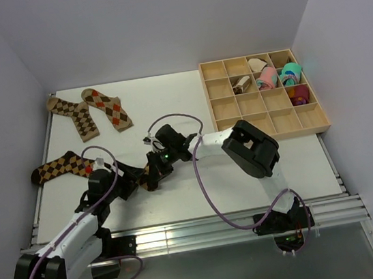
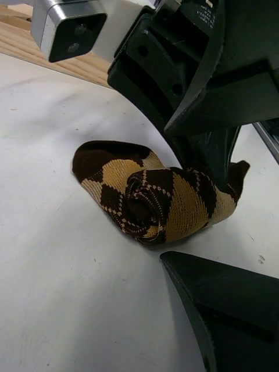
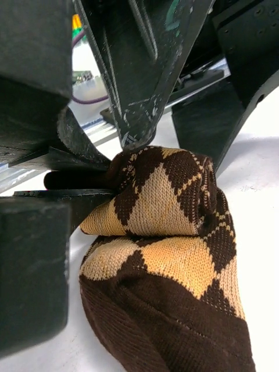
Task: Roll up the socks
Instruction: Roll the sock at the center of the board.
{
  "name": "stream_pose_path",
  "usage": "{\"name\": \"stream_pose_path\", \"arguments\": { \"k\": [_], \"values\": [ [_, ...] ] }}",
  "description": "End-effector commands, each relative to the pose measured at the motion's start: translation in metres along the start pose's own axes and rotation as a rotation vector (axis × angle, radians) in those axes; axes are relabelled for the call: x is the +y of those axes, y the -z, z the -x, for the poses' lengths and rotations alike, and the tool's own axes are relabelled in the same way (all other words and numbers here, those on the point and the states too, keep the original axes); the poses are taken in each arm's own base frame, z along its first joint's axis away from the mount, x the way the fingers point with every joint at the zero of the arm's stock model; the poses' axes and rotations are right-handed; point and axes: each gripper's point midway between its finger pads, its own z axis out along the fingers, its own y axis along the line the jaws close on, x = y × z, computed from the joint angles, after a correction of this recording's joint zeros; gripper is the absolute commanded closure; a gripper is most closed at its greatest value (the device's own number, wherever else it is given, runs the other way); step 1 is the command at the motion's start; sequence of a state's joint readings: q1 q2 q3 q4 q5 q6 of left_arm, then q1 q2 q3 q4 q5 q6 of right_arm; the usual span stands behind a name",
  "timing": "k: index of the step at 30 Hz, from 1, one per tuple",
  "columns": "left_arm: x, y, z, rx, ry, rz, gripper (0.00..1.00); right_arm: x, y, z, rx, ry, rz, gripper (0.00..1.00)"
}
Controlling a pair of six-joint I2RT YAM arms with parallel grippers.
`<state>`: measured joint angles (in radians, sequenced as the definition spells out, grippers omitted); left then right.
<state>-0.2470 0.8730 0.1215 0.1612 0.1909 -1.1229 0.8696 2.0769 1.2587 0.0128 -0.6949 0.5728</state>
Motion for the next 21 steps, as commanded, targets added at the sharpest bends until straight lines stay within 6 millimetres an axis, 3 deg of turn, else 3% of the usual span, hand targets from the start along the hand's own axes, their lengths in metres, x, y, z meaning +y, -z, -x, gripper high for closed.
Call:
{"name": "stream_pose_path", "arguments": {
  "k": [1, 13, 16, 21],
  "values": [
    [0.027, -0.002, -0.007, 0.013, -0.005, 0.134, 0.14, -0.032, -0.009, -0.025, 0.041, -0.138, -0.087, 1.00],
    [0.032, -0.015, -0.013, 0.079, -0.047, 0.193, 0.23, -0.053, -0.001, -0.015, -0.059, -0.253, -0.091, 1.00],
    [0.037, -0.016, -0.012, 0.084, -0.058, 0.229, 0.32, -0.056, -0.002, -0.015, -0.066, -0.261, -0.092, 1.00],
    [0.038, -0.016, -0.008, 0.082, -0.076, 0.267, 0.60, -0.060, 0.003, -0.006, -0.102, -0.209, -0.137, 0.96]
  ]
}}
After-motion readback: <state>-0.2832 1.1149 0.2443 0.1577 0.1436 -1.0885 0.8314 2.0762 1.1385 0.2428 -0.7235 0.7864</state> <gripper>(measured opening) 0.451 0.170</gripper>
